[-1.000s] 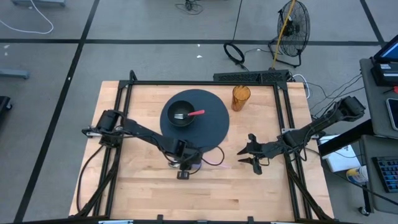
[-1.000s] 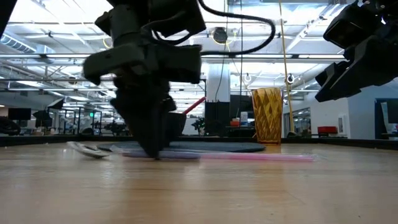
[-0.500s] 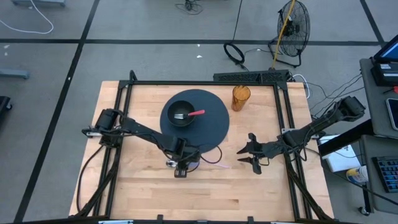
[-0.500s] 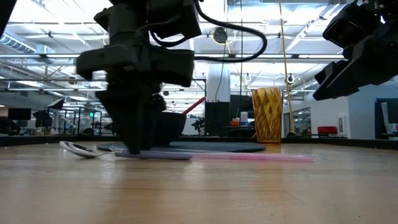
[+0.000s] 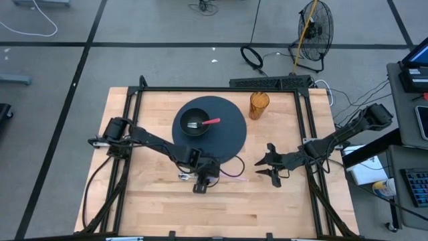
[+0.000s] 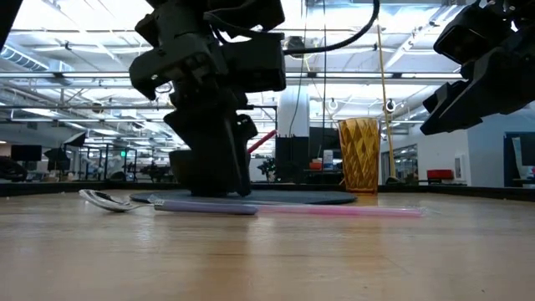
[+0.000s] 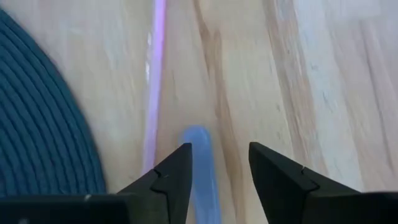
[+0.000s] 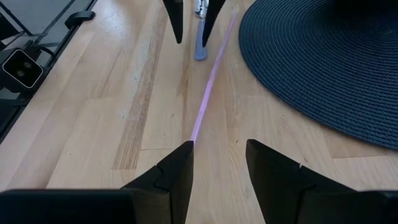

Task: Pick & Place Utensil
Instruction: Put the blue spoon into the bowl

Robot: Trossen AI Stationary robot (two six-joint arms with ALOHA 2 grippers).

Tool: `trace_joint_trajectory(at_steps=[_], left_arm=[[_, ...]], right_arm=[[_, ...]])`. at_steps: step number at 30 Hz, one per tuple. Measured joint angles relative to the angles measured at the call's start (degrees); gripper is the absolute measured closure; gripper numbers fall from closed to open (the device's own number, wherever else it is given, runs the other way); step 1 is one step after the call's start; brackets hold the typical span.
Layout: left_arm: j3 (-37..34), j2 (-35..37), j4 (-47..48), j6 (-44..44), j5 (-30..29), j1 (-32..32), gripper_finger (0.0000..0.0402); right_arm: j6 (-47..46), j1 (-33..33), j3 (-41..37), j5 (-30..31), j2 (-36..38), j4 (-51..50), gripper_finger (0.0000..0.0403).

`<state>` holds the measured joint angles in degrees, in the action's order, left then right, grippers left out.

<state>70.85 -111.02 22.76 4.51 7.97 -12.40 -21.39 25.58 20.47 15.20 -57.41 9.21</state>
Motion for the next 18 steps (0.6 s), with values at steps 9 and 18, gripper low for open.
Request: trace_joint_trajectory(at_steps=[9,18], left_arm=[[0.2,-3.0,-0.9,0.1,2.9,1.8,0.0263],[0.3,-4.8,-0.5,0.3,2.9,2.4,0.0287]], right_arm=[[-0.2,0.0,0.0,-0.2,0.0,0.1,0.0261],[0.0,0.0,0.0,-0.2,0.0,0.4,0.0261]])
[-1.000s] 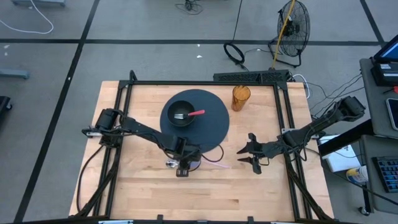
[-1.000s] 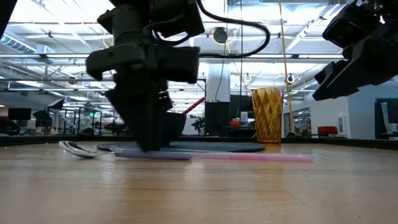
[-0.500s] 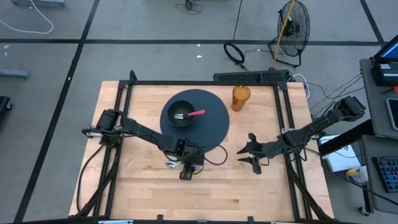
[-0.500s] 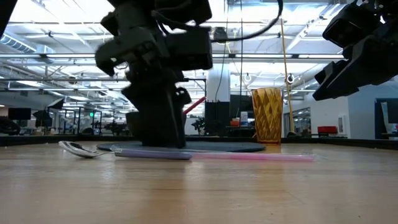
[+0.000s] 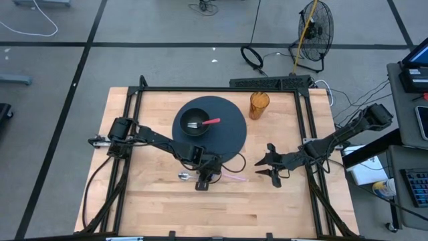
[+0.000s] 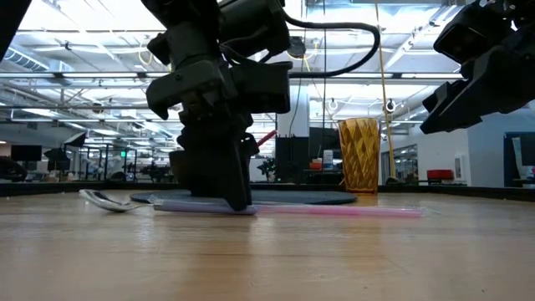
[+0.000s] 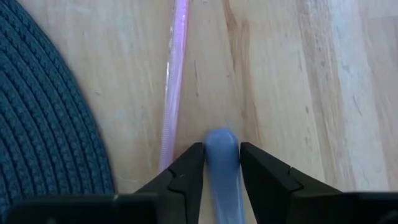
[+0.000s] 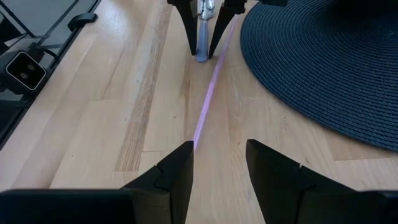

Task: Pick & Place Utensil
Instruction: Put the blue spoon into the bowl

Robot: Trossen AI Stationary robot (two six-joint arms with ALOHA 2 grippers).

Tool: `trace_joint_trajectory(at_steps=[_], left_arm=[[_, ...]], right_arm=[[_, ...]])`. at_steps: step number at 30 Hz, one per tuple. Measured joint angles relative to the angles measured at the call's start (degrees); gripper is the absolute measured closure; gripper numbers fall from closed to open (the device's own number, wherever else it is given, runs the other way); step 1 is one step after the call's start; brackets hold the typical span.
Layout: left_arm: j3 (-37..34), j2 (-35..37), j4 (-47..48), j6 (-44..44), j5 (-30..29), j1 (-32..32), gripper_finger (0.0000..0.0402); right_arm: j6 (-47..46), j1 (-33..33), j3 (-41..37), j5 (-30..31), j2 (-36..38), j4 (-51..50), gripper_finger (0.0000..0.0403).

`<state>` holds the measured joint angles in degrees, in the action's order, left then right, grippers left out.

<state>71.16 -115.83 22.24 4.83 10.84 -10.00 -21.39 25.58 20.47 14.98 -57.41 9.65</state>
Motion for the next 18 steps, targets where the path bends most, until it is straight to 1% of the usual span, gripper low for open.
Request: trace_joint_trajectory(at_steps=[6,14,18], left_arm=[[0.0,-0.9,0.4,1.3,-2.3,-0.6,0.029],[0.0,-2.2,-0.4,1.3,-2.7,-2.1,0.029],[0.0,-2.2,-0.3,-0.3,-4.7,-2.9,0.0308]], right_arm=[[0.0,0.0,0.0,0.0,0.0,0.0,0.0261],[0.0,0.0,0.0,0.0,0.0,0.1,0.0261],[0.0,0.0,0.0,0.0,0.0,0.4,0.0261]])
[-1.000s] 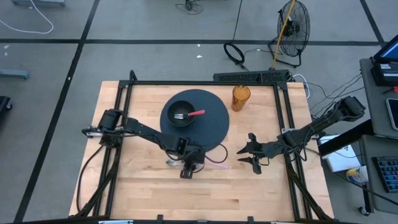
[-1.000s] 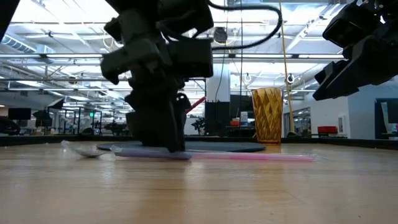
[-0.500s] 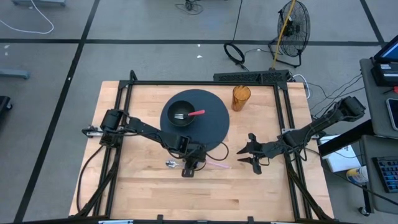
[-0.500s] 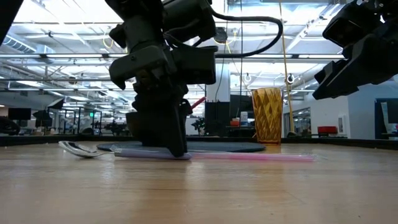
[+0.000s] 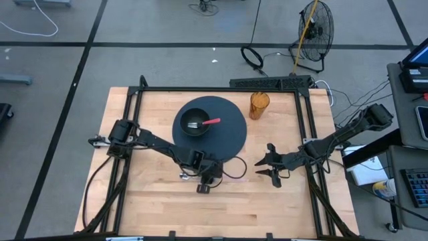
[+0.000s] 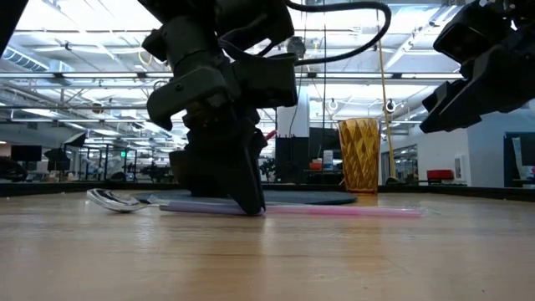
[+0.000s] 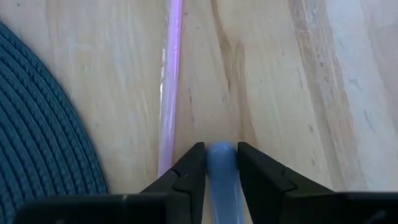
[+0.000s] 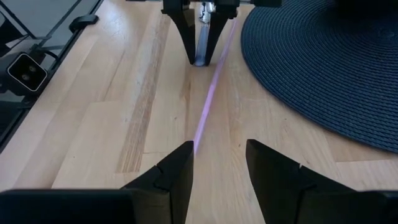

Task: Pick & Place Utensil
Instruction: Put the blue spoon into the bowl

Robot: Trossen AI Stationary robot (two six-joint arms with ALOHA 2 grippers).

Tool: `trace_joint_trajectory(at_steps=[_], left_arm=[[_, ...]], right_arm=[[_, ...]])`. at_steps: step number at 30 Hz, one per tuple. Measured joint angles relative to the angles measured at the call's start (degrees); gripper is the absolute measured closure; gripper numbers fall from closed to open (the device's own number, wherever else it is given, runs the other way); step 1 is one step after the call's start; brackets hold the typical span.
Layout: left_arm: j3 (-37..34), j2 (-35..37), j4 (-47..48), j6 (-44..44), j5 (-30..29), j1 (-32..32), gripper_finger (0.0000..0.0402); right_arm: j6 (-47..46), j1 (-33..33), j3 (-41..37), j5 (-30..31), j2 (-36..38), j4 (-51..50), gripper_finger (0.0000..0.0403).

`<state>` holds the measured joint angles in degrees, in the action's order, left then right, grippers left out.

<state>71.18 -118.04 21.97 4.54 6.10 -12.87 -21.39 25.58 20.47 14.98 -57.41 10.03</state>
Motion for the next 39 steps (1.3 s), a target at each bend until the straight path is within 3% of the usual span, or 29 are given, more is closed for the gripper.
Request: trace_joint_trajectory(at_steps=[6,14,28,36,39], left_arm=[[0.1,0.0,-0.7,-0.6,-3.8,-0.5,0.0361],[-0.2,0.6,-0.5,-1.0,-7.0,-0.5,0.0399],[-0.5,3.6,0.7,0.5,-5.8,-0.4,0.0326],[-0.5,15.0,20.4,10.2,-15.1,-1.8,0.0271],[-0.7,17.4,26.0,14.6,-15.6,-2.3,0.0261]], right_arm=[[0.0,0.0,0.0,0.0,0.0,0.0,0.0261],[0.0,0.0,0.0,0.0,0.0,0.0,0.0261],[0.0,0.0,0.0,0.0,0.0,0.0,0.0261],[0.5,0.0,-0.1,0.0,0.0,-0.1,0.0261],[1.1,0.0,-0.1,0.0,0.0,0.1,0.0261]])
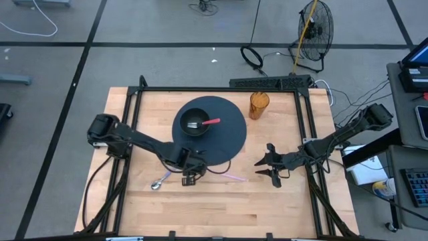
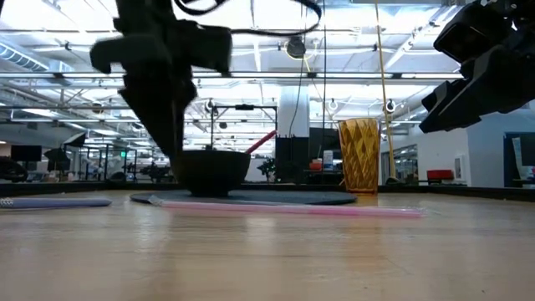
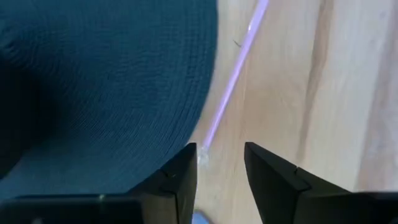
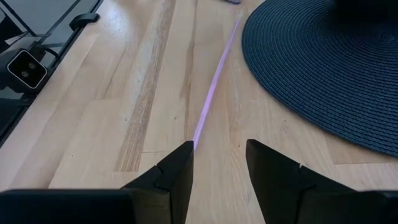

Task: Pick & Place Utensil
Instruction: Put the blue spoon into the bowl

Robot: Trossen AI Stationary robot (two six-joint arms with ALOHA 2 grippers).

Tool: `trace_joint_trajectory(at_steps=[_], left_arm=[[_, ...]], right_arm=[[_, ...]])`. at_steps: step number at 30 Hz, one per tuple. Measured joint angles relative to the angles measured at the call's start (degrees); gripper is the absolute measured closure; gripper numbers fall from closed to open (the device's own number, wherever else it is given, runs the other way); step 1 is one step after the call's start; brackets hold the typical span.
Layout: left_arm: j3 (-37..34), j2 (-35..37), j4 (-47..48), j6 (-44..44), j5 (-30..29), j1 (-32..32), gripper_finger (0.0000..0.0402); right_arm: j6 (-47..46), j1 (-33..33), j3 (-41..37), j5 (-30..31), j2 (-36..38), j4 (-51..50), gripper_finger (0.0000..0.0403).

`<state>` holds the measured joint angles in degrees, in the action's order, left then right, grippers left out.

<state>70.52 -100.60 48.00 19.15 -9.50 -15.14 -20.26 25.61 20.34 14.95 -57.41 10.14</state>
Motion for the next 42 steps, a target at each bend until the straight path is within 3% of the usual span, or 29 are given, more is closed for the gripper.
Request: trace_joint_trajectory(at_steps=[7,12,20,26,32,42], left_arm=[[0.1,1.7,13.7,9.1,-0.3,0.0,0.0265],[-4.5,1.8,14.6,12.8,5.4,0.0,0.026],[-18.0,6.0,4.1,19.2,15.8,0.0,0.0227],[-25.0,12.6,-3.4,23.8,15.5,0.0,0.0182],[-27.0,14.8,-3.5,27.1,17.0,-0.4,0.0157],[-27.4,14.7,-4.5,31.0,18.1,-2.7,0.016]], right_arm=[[0.0,0.0,0.0,0.0,0.0,0.4,0.0261],[0.0,0.0,0.0,-0.2,0.0,0.3,0.0261],[0.6,0.0,0.0,-0.2,0.0,0.4,0.0261],[1.5,0.0,0.0,-0.2,0.0,1.2,0.0261],[1.7,0.0,0.0,-0.2,0.0,1.7,0.0261],[1.9,0.0,0.0,-0.1,0.0,1.8,0.0261]])
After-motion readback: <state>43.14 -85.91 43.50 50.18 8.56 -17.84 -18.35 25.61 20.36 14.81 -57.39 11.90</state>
